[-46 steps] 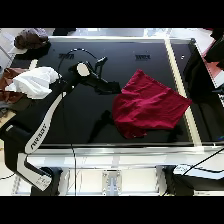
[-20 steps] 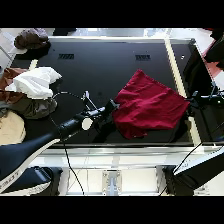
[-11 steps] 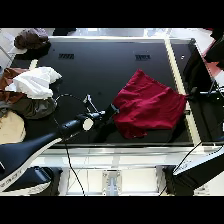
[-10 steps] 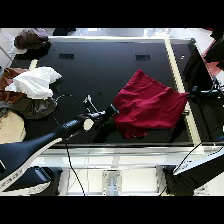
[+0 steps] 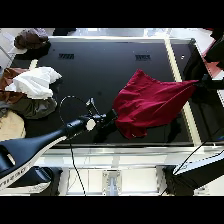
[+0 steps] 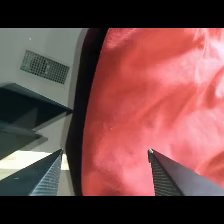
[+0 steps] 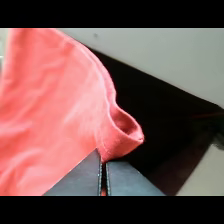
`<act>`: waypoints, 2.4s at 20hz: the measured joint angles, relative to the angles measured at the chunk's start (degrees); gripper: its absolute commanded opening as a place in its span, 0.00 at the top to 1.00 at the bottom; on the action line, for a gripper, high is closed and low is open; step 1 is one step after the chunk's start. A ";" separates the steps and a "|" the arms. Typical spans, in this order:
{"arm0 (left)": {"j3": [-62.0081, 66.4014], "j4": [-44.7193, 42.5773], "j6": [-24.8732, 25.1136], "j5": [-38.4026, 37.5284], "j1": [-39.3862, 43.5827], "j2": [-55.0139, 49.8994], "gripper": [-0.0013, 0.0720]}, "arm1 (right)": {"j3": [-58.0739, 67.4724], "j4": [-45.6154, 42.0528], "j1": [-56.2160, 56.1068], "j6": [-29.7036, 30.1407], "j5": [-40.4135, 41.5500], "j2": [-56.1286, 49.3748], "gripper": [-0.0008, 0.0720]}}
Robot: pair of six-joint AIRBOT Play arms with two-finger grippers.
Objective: Fold the shirts.
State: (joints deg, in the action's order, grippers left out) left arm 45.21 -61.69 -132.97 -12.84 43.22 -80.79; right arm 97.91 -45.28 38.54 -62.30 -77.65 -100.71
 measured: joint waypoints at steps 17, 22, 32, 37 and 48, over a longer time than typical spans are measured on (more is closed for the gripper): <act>7.89 0.42 7.34 1.18 0.20 -2.27 0.97 | 3.89 4.66 -0.98 -1.29 -4.22 4.09 0.97; 9.55 0.07 21.22 0.15 -10.19 16.76 0.97 | 9.97 4.79 -0.24 -1.33 -9.66 16.02 0.97; 18.47 -4.83 38.10 -14.82 -22.34 50.01 0.97 | 15.61 6.16 -0.04 -2.51 -9.66 51.01 0.97; 21.55 -14.27 39.34 -32.13 -22.86 38.18 0.97 | 13.51 9.44 -0.07 -4.26 -9.79 53.35 0.97; 27.98 -29.62 40.63 -29.83 -23.52 -1.68 0.02 | -28.83 -4.50 -17.64 -3.23 12.70 40.98 0.71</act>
State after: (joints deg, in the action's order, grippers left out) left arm 73.19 -91.31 -92.33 -42.68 19.70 -82.48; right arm 69.08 -49.78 20.91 -65.54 -64.95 -59.72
